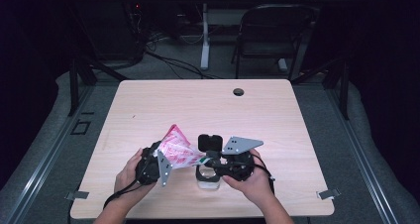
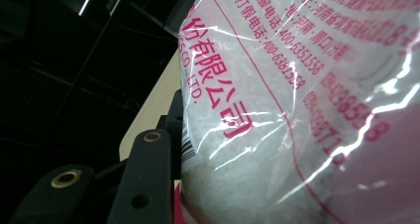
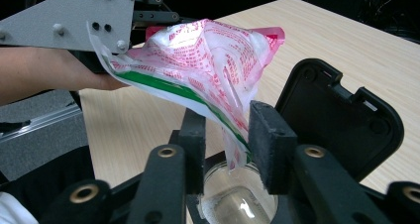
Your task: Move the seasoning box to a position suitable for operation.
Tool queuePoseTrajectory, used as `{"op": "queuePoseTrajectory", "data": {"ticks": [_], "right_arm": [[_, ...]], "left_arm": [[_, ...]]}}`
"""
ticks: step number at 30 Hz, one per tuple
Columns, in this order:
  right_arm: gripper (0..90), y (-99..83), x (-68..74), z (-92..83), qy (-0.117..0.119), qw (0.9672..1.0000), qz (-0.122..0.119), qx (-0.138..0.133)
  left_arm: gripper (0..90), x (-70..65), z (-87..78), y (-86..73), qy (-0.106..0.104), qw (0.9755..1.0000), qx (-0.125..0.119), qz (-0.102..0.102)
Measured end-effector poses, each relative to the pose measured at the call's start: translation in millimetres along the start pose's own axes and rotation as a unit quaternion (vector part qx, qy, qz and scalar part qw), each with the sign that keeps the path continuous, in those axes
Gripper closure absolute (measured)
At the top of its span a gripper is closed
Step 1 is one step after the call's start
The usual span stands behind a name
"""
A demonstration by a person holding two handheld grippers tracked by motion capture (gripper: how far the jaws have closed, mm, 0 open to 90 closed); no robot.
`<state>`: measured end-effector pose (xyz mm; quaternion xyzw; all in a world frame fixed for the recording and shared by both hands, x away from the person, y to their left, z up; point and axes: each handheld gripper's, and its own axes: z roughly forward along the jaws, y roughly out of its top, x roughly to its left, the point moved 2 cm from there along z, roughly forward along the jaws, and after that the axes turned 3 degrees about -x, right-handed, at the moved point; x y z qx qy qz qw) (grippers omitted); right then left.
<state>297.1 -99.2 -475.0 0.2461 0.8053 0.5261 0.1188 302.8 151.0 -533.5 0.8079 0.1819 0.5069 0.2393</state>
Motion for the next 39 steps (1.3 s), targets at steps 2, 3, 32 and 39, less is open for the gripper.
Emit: {"op": "queuePoseTrajectory", "data": {"ticks": [2, 3, 32, 39], "right_arm": [[70.2, -0.2, 0.1, -0.3, 0.002, 1.0, 0.002, 0.0], [69.9, -0.1, 0.4, -0.5, 0.003, 1.0, 0.002, -0.001], [90.0, -6.7, -3.3, -5.2, 0.02, 0.9996, 0.017, 0.009], [90.0, -11.3, -5.5, -6.1, 0.021, 0.9994, 0.023, 0.017]], "left_arm": [[63.8, 0.1, -0.2, 0.5, -0.001, 1.0, 0.001, 0.001], [63.8, -0.7, -0.3, 0.9, 0.001, 1.0, 0.0, -0.001], [64.1, -7.9, -7.0, 10.9, 0.035, 0.9991, -0.012, 0.023], [64.1, -11.4, -7.9, 11.8, 0.037, 0.9988, -0.014, 0.031]]}}
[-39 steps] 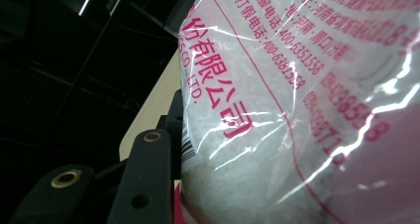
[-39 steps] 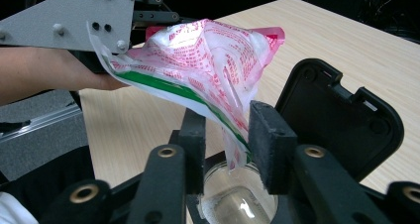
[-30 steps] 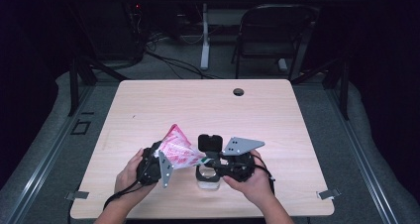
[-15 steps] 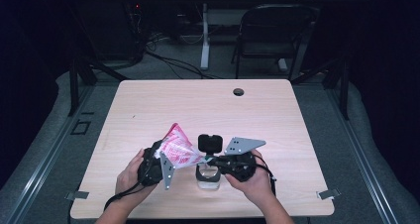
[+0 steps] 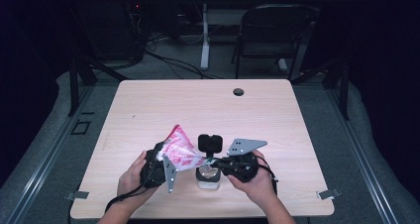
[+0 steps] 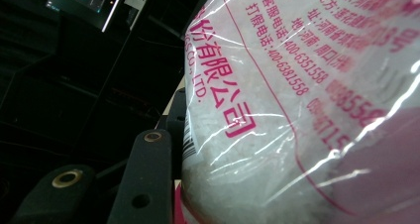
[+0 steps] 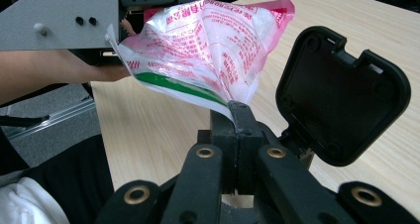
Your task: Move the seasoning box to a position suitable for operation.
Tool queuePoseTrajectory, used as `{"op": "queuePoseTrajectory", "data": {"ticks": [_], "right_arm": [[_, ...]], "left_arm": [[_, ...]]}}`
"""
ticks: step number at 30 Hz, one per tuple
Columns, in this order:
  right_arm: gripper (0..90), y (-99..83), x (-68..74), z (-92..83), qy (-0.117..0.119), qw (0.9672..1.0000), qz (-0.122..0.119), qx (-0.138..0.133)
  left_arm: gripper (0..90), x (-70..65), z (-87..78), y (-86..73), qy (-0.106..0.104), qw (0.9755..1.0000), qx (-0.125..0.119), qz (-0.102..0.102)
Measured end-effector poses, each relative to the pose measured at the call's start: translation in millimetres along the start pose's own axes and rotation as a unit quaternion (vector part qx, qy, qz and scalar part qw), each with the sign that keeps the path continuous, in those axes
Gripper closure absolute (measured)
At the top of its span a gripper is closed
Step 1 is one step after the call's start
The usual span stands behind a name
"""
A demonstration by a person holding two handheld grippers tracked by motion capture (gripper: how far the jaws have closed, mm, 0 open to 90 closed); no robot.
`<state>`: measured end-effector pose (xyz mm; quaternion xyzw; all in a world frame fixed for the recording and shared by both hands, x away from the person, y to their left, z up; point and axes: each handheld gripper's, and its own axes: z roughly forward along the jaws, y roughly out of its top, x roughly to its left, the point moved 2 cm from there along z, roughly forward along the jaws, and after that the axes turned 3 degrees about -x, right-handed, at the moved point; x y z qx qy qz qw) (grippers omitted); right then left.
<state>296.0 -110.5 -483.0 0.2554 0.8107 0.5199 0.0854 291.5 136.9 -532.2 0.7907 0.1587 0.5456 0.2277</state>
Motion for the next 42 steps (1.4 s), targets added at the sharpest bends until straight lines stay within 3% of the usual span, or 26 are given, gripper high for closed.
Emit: {"op": "queuePoseTrajectory", "data": {"ticks": [24, 42], "right_arm": [[90.0, -10.0, -3.1, 2.8, -0.003, 0.9999, 0.004, 0.016], [90.0, -16.1, -4.9, 1.7, -0.002, 0.9997, 0.01, 0.024]], "left_arm": [[64.3, -2.1, -4.2, 1.7, 0.023, 0.9992, -0.006, 0.031], [64.4, 3.0, -11.3, 11.9, 0.05, 0.9967, -0.019, 0.06]]}}
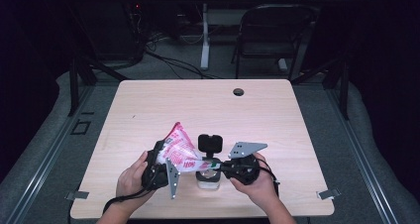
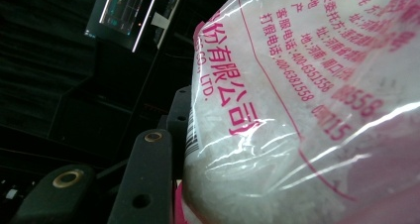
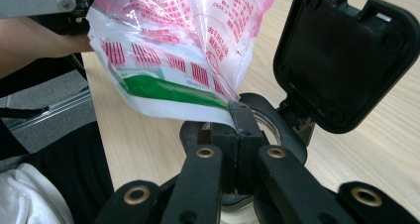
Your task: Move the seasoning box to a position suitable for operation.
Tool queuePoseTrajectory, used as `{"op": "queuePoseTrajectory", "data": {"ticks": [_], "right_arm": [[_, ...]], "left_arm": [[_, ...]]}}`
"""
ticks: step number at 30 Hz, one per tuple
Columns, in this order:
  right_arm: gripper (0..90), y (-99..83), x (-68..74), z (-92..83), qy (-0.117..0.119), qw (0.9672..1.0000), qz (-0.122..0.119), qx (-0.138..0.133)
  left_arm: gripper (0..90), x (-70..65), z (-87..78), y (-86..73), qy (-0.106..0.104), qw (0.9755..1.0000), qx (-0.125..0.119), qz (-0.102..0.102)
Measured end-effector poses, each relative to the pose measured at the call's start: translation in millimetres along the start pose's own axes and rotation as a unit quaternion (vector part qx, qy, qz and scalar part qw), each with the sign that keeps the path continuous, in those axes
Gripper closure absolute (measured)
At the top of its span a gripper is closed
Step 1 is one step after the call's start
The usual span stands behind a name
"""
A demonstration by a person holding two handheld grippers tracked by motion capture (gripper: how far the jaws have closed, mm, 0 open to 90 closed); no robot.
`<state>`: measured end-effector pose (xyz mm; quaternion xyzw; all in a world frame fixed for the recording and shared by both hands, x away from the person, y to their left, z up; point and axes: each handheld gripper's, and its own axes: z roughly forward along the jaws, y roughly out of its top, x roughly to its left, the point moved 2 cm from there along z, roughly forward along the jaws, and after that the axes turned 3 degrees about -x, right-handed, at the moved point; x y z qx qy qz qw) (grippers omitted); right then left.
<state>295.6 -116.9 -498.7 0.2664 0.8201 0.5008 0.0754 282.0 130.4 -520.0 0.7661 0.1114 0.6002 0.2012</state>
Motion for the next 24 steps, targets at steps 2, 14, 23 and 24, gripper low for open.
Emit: {"op": "queuePoseTrajectory", "data": {"ticks": [2, 14, 23, 24], "right_arm": [[90.0, -0.9, -0.3, 0.2, -0.001, 1.0, 0.0, 0.003], [90.0, -5.6, -0.6, -1.5, -0.004, 1.0, 0.005, 0.005], [90.0, -8.2, -0.9, -2.5, -0.008, 0.9999, 0.005, 0.009], [90.0, -8.2, -1.3, -2.8, -0.009, 0.9999, 0.004, 0.01]], "left_arm": [[64.4, 0.1, -0.3, 0.7, 0.002, 1.0, 0.0, 0.005], [64.5, 1.4, -1.9, 6.8, 0.005, 0.9998, -0.003, 0.017], [64.5, -0.7, -2.0, 9.3, 0.008, 0.9998, -0.009, 0.013], [64.5, -0.6, -2.2, 9.6, 0.008, 0.9998, -0.01, 0.015]]}}
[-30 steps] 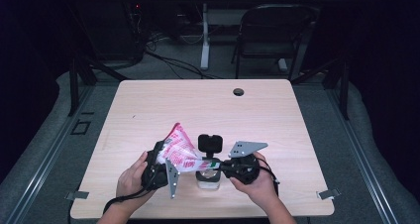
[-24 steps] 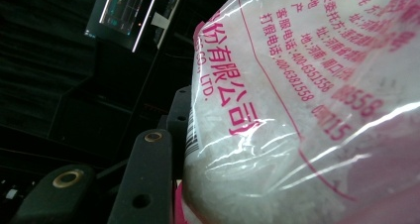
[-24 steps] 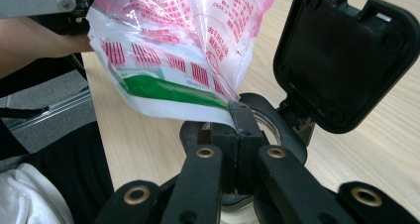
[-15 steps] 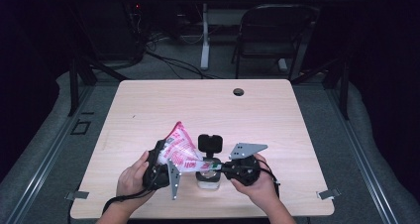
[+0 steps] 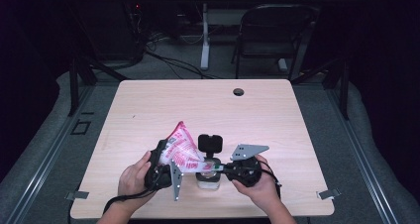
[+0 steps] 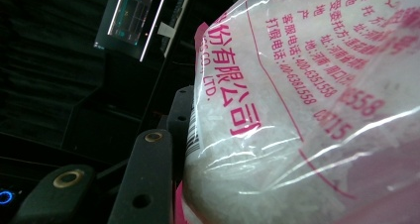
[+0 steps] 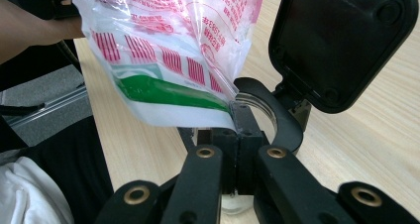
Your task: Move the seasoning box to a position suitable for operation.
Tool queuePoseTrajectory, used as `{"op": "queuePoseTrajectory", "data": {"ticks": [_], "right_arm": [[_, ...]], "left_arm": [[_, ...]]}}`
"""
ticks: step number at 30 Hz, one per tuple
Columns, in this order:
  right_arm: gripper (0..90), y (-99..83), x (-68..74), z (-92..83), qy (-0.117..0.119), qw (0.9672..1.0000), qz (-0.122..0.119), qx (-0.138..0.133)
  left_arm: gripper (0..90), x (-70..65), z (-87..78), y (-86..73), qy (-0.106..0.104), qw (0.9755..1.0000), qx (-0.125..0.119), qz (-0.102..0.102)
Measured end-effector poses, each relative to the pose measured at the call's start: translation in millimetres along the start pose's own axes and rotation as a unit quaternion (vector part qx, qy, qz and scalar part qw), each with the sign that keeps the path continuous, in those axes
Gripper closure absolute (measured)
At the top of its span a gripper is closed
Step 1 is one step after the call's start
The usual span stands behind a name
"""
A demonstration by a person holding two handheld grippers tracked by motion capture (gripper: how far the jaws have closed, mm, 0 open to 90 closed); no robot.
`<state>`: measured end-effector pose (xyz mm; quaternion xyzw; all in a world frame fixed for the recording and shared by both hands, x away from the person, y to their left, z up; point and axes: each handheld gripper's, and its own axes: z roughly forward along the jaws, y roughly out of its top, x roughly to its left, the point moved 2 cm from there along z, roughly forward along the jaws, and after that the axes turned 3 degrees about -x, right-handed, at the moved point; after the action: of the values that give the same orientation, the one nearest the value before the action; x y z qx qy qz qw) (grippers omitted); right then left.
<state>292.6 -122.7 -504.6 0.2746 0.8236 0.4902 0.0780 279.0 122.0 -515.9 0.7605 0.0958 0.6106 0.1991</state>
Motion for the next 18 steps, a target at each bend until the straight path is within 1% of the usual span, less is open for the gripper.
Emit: {"op": "queuePoseTrajectory", "data": {"ticks": [1, 5, 7, 8, 10, 18], "right_arm": [[90.0, -0.2, 0.1, 0.1, 0.001, 1.0, 0.001, -0.001], [90.0, -1.1, -0.5, -0.2, 0.0, 1.0, 0.001, -0.001], [90.0, -1.6, -0.9, -0.2, -0.001, 1.0, 0.001, 0.0], [90.0, -1.8, -1.1, -0.4, -0.002, 1.0, 0.001, 0.002], [90.0, -2.1, -1.4, -0.6, -0.003, 1.0, 0.001, 0.003], [90.0, -2.9, -1.9, -0.3, -0.004, 1.0, 0.0, 0.006]], "left_arm": [[64.5, -0.3, -0.1, 0.3, 0.002, 1.0, -0.002, -0.001], [64.5, 0.2, -0.7, 1.8, 0.003, 1.0, -0.003, 0.005], [64.5, -0.3, -1.0, 2.4, 0.002, 1.0, -0.005, 0.004], [64.6, 0.1, -1.6, 2.8, 0.003, 1.0, -0.003, 0.008], [64.5, 0.2, -1.7, 3.3, 0.003, 0.9999, -0.004, 0.01], [64.6, 0.3, -2.3, 4.1, 0.002, 0.9999, -0.003, 0.011]]}}
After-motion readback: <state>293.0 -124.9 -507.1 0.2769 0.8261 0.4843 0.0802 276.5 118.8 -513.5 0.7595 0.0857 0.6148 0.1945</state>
